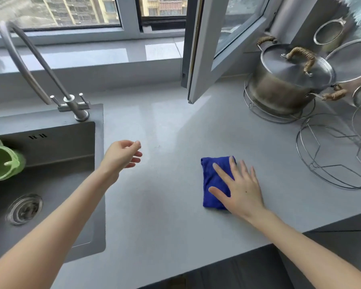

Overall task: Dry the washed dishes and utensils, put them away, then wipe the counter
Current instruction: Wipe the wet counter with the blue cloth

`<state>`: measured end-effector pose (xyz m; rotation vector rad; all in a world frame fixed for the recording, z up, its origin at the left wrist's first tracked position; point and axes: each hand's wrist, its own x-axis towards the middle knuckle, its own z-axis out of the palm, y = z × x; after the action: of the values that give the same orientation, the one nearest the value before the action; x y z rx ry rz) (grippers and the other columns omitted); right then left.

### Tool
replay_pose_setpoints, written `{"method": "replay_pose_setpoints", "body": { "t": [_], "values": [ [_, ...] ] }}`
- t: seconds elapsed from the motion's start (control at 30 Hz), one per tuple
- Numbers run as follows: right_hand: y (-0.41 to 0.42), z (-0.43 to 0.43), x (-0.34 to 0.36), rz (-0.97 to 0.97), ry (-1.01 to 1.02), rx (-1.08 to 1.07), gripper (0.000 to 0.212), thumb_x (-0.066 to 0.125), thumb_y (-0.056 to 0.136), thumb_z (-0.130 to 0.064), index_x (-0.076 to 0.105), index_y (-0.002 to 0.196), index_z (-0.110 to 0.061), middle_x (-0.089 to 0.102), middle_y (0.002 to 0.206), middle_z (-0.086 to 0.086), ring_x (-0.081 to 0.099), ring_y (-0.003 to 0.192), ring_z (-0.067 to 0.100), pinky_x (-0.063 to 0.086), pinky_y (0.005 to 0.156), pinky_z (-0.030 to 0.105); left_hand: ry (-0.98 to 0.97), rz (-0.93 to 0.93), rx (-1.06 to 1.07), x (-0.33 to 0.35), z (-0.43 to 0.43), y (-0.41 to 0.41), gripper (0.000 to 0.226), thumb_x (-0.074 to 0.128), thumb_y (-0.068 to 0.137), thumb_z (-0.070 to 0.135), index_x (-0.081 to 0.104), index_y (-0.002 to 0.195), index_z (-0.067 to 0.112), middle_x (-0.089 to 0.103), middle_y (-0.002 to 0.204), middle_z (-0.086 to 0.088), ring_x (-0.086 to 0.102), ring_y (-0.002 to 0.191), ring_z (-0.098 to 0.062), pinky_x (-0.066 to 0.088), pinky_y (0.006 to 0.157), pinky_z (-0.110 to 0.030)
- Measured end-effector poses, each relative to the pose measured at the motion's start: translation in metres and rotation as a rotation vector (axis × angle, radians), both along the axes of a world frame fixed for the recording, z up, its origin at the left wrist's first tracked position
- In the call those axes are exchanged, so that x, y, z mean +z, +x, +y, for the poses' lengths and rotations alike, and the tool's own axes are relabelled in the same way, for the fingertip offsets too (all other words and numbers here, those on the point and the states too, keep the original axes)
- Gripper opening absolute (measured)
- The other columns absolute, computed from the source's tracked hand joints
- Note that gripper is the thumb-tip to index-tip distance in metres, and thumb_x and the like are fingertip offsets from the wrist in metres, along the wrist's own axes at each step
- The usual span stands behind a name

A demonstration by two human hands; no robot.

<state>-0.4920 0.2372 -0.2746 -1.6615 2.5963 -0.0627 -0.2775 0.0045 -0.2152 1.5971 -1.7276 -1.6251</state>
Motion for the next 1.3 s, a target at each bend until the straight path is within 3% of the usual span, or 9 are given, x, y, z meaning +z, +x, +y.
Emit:
{"method": "replay_pose_setpoints", "body": {
  "t": [0.2, 0.37, 0.5, 0.67, 0.8, 0.9, 1.03, 1.13, 1.3],
  "values": [
    [-0.046, -0.068, -0.045, 0.030, -0.076, 0.082, 0.056, 0.034, 0.087, -0.055, 0.048, 0.138, -0.035, 0.040, 0.149, 0.015, 0.036, 0.134, 0.045, 0.028, 0.106, 0.058, -0.080, -0.004, 0.095, -0.014, -0.014, 0.000, 0.020, 0.053, 0.093, 0.020, 0.065, 0.097, 0.005, 0.068, 0.090, -0.010, 0.064, 0.077, -0.020, 0.052, 0.073, -0.029],
    [-0.127, -0.185, -0.036, -0.017, 0.011, -0.364, 0.059, 0.025, 0.094, -0.053, 0.023, 0.150, -0.036, 0.015, 0.160, 0.011, 0.009, 0.144, 0.044, 0.018, 0.110, 0.060, -0.223, -0.073, 0.162, -0.033, -0.049, 0.014, 0.030, 0.043, 0.097, 0.026, 0.067, 0.085, 0.011, 0.068, 0.088, -0.005, 0.063, 0.084, -0.023, 0.049, 0.077, -0.035],
    [-0.007, -0.204, -0.047, 0.010, -0.232, 0.253, 0.056, 0.035, 0.085, -0.048, 0.054, 0.135, -0.032, 0.040, 0.149, 0.016, 0.034, 0.133, 0.051, 0.032, 0.101, 0.065, -0.693, -0.613, -0.055, -0.062, -0.084, 0.023, 0.041, 0.035, 0.097, 0.033, 0.064, 0.118, 0.012, 0.059, 0.124, -0.013, 0.052, 0.114, -0.035, 0.042, 0.092, -0.042],
    [0.033, -0.132, -0.041, -0.129, -0.130, 0.964, 0.053, 0.050, 0.084, -0.039, 0.045, 0.136, -0.046, 0.032, 0.155, -0.001, 0.025, 0.144, 0.031, 0.021, 0.113, 0.054, -0.435, -0.616, -0.233, -0.081, -0.110, 0.046, 0.062, 0.047, 0.093, 0.047, 0.025, 0.149, 0.030, 0.008, 0.159, 0.005, 0.019, 0.144, -0.023, 0.023, 0.114, -0.047],
    [-0.060, -0.241, -0.041, -0.043, -0.187, 0.336, 0.056, 0.032, 0.086, -0.049, 0.031, 0.142, -0.048, 0.030, 0.155, 0.002, 0.025, 0.143, 0.031, 0.033, 0.104, 0.057, -0.409, -0.575, -0.322, -0.076, -0.119, 0.060, 0.065, 0.051, 0.089, 0.052, 0.024, 0.147, 0.040, 0.002, 0.158, 0.017, 0.022, 0.143, -0.012, 0.010, 0.116, -0.054],
    [-0.038, -0.337, -0.037, -0.056, -0.112, -0.062, 0.054, 0.030, 0.094, -0.047, 0.026, 0.148, -0.043, 0.012, 0.161, 0.004, 0.005, 0.147, 0.035, 0.020, 0.111, 0.054, -0.424, -0.556, -0.303, -0.079, -0.118, 0.060, 0.063, 0.050, 0.088, 0.056, 0.025, 0.145, 0.044, 0.002, 0.157, 0.021, 0.029, 0.140, -0.010, 0.006, 0.117, -0.054],
    [0.059, -0.358, -0.048, -0.074, -0.135, 0.483, 0.052, 0.029, 0.093, -0.046, 0.033, 0.145, -0.042, 0.019, 0.160, 0.004, 0.012, 0.146, 0.037, 0.014, 0.113, 0.055, -0.439, -0.494, -0.232, -0.074, -0.119, 0.064, 0.059, 0.059, 0.082, 0.055, 0.040, 0.137, 0.046, 0.017, 0.153, 0.025, 0.034, 0.136, -0.003, 0.016, 0.117, -0.048],
    [0.034, -0.338, -0.045, -0.078, -0.136, 0.831, 0.052, 0.030, 0.090, -0.043, 0.046, 0.139, -0.039, 0.035, 0.153, 0.000, 0.029, 0.142, 0.033, 0.026, 0.110, 0.053, -0.456, -0.335, -0.031, -0.061, -0.122, 0.091, 0.041, 0.063, 0.084, 0.045, 0.056, 0.125, 0.042, 0.044, 0.134, 0.030, 0.045, 0.122, 0.005, 0.035, 0.097, -0.021],
    [0.061, -0.424, -0.043, -0.013, -0.105, 0.306, 0.053, 0.026, 0.092, -0.047, 0.029, 0.145, -0.045, 0.017, 0.160, 0.001, 0.008, 0.146, 0.037, 0.016, 0.114, 0.051, -0.458, -0.331, 0.247, -0.067, -0.123, 0.130, 0.015, 0.058, 0.090, 0.027, 0.071, 0.097, 0.023, 0.066, 0.091, 0.013, 0.060, 0.086, -0.003, 0.037, 0.066, -0.008]
  ]
}}
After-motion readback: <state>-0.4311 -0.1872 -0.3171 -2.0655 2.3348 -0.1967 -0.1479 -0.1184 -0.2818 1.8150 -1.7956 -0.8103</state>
